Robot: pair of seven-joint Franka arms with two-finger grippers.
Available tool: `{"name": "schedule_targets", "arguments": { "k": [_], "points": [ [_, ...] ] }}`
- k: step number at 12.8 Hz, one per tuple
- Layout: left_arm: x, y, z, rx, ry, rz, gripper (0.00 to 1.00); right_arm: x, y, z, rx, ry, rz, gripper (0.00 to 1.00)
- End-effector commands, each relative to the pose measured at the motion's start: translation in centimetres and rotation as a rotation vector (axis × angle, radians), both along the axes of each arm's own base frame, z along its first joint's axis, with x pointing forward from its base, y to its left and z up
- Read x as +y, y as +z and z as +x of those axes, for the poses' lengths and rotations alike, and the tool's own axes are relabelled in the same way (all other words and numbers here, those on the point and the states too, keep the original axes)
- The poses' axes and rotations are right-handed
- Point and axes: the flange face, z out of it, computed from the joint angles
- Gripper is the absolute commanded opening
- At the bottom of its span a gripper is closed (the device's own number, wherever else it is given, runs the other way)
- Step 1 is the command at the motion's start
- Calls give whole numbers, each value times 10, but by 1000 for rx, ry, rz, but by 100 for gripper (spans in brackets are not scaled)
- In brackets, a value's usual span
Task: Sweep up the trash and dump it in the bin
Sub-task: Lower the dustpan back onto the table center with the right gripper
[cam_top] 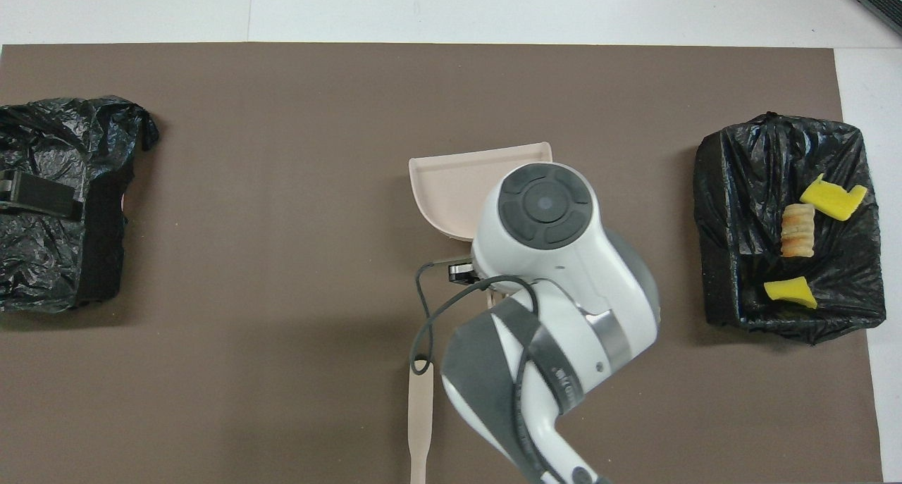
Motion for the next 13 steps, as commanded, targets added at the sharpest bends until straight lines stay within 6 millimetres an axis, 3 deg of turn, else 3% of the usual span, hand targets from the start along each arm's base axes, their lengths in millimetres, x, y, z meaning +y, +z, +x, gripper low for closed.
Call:
{"name": "schedule_targets", "arguments": {
  "k": [1,3,4,5,6,10,13],
  "points": [
    [0,5,-4,-4,-4,17,100,18,-22,21,-11,-30,29,0],
    [-2,5,-4,-6,-11,15,100,23,-27,25,-39,-36,62,0],
    [-3,5,-4,-6,-12,15,100,19,-39,23,-27,-40,53,6],
    [-1,6,-2,-15,-14,16,100,16,-42,23,-25,-45,55,60],
    [2,6,0,-30,-3,16,100,13,-43,23,-25,-46,46,100],
    [0,4,2,-49,-11,15,100,14,-40,20,-21,-37,37,100],
    [-2,0,-1,-40,-16,14,100,12,-25,8,6,-18,17,100]
  ]
}}
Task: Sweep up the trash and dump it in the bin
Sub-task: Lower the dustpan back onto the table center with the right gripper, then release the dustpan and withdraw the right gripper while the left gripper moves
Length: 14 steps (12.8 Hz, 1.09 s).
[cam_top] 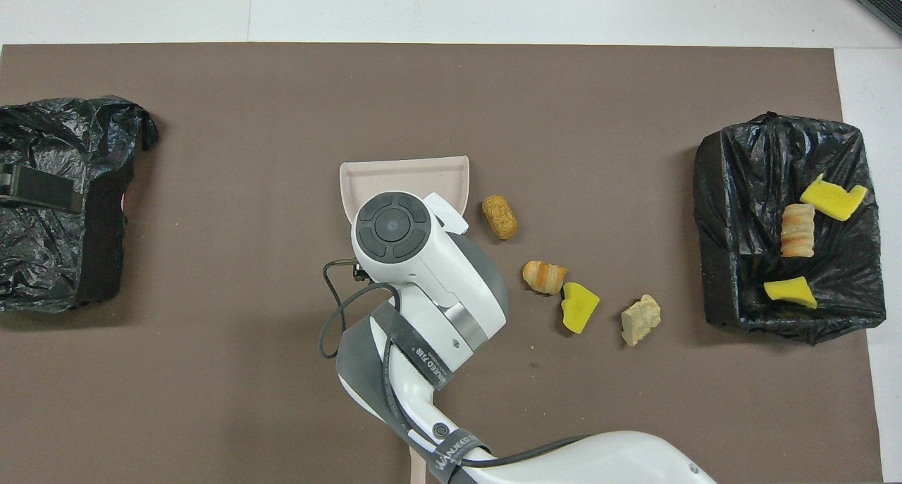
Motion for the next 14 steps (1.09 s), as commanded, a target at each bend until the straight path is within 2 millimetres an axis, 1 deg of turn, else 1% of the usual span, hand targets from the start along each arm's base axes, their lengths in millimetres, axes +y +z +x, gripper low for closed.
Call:
{"name": "schedule_targets", "arguments": {
  "k": [1,3,5,6,7,9,10,11,13,14],
  "points": [
    [-1,-1,-7,-8,-14,16,100,-6,18,-16,30,1,-8,100],
    [-6,-7,-8,3,-19,17,100,0,26,-41,41,22,-11,100],
    [-15,-14,-7,7,-31,14,100,-10,37,-61,46,20,-16,100],
    [-31,-21,-6,1,-57,14,100,-6,39,-80,50,25,-26,100],
    [-45,-34,-5,4,-68,14,100,-4,37,-95,53,12,-35,100],
    [-81,-60,-13,18,-74,15,100,-2,31,-117,57,-4,-46,100],
    [-93,-71,-15,8,-74,13,100,-2,29,-129,52,-1,-44,100],
    [-111,-84,-18,6,-86,13,100,-3,22,-144,35,-9,-31,100],
    [-134,-95,-25,-8,-65,5,100,-7,12,-171,5,-17,-6,100],
    [-156,-103,-30,-10,-74,3,100,-7,5,-185,3,-15,-8,100]
  ]
}}
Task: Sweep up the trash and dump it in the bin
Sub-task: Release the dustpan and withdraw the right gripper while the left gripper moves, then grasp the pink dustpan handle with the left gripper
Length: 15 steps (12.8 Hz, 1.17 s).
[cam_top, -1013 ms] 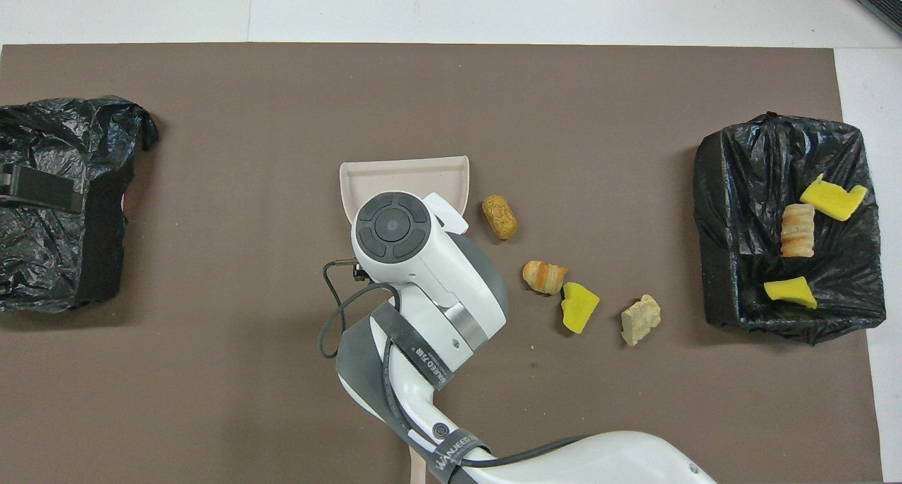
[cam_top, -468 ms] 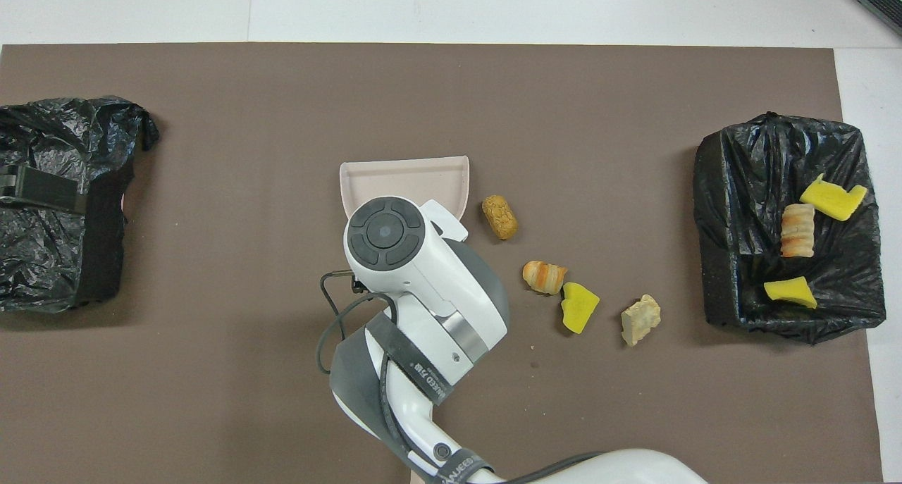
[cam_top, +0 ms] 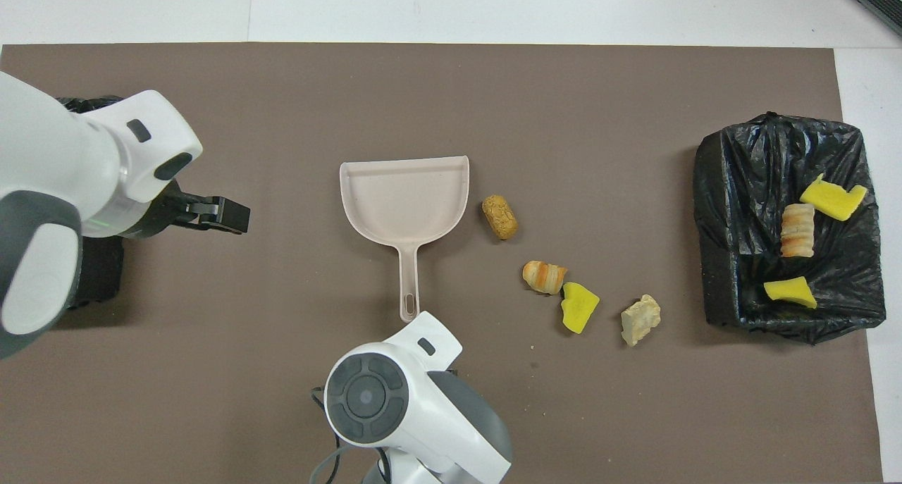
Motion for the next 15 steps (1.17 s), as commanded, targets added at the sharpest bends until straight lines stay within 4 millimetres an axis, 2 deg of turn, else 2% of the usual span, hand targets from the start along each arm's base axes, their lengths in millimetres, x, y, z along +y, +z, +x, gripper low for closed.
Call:
{"name": "schedule_targets", "arguments": {
  "k": [1,4,6,8,9,11,12,14,15],
  "points": [
    [-38,-16,-25,-36,1,-3,100,-11,-12,-40,-5,-36,17,100],
    [-82,-46,-43,-27,-24,-3,100,-3,-36,-66,-33,-67,45,100],
    [-102,-62,-54,-18,-49,1,100,-2,-44,-78,-29,-63,38,100],
    [-116,-78,-60,-30,-70,-7,100,-10,-46,-88,-25,-55,28,100],
    [-137,-103,-62,-7,-87,4,100,-6,-48,-100,-21,-40,22,100],
    [-169,-146,-72,-4,-57,2,100,-6,-41,-108,-15,-63,9,100],
    [-181,-157,-81,-21,-51,-11,100,-3,-40,-122,-2,-38,-12,100],
    [-182,-172,-83,-21,-28,-13,100,-6,-42,-135,60,-62,-7,100],
    [-185,-187,-78,-27,-28,-18,100,-8,-42,-140,71,-66,-4,100]
  ]
}}
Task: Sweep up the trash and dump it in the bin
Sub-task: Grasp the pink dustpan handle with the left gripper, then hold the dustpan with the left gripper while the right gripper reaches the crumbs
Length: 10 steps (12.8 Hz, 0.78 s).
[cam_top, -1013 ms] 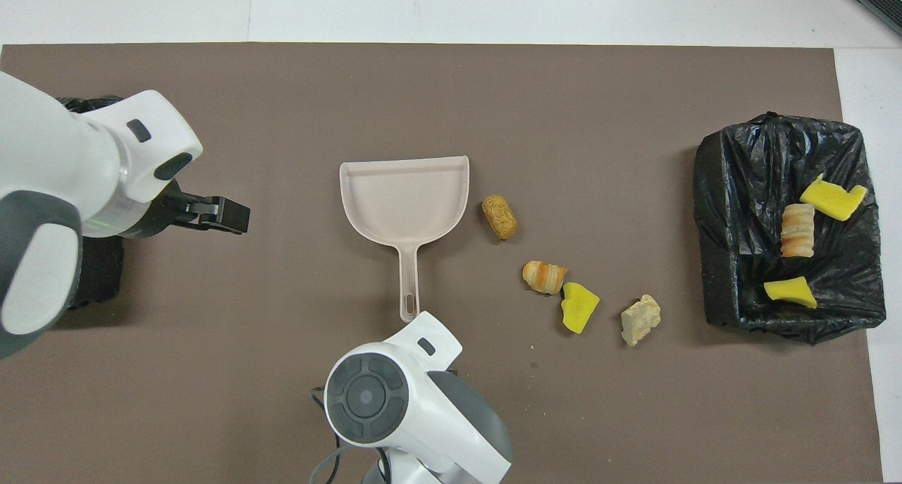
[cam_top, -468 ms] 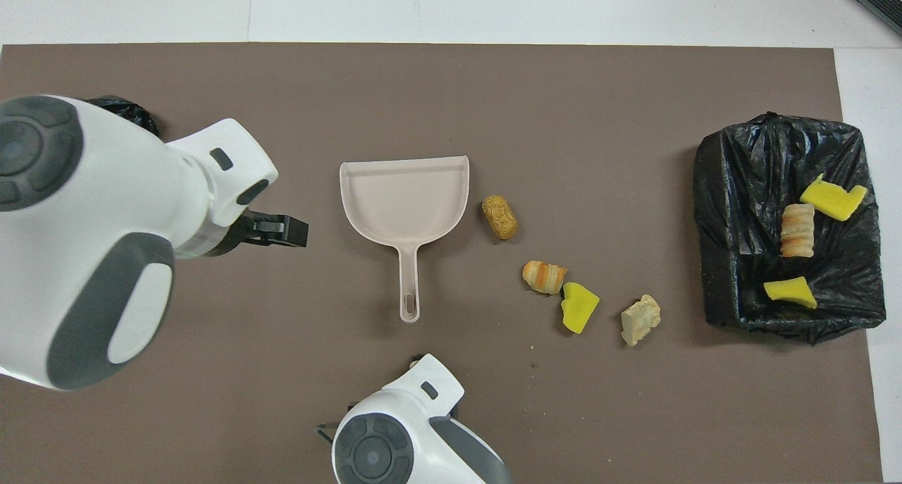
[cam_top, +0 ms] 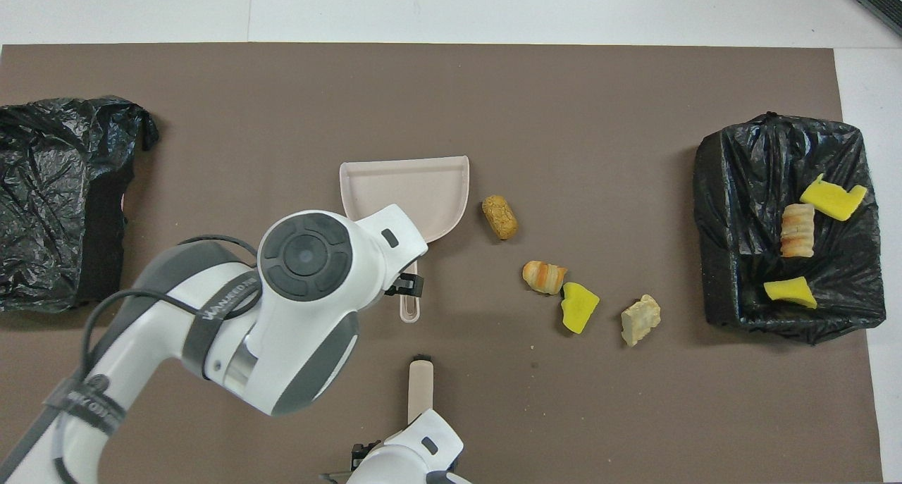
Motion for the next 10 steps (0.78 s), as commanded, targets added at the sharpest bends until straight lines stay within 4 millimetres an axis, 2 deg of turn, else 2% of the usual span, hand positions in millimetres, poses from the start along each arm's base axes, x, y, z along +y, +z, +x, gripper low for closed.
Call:
{"name": "schedule_targets", "arguments": {
  "k": [1,2,5,6,8,9,10],
  "points": [
    [2,-17,7,-43,22,-22,100,-15,-1,-13,37,-40,1,94],
    [3,-17,7,-42,20,-21,100,-18,-3,-15,42,-40,-3,86],
    [4,-22,4,-33,8,-17,95,-22,-7,-18,65,-51,-2,70],
    [4,-22,4,-33,9,-20,95,-22,-7,-18,70,-55,0,62],
    [2,-32,4,-24,21,-14,95,-22,-7,-18,78,-63,5,49],
    [1,-35,5,-21,23,-14,95,-21,-7,-19,78,-66,4,39],
    [0,-34,6,-22,32,-24,95,-22,-7,-19,82,-68,2,21]
  ]
}}
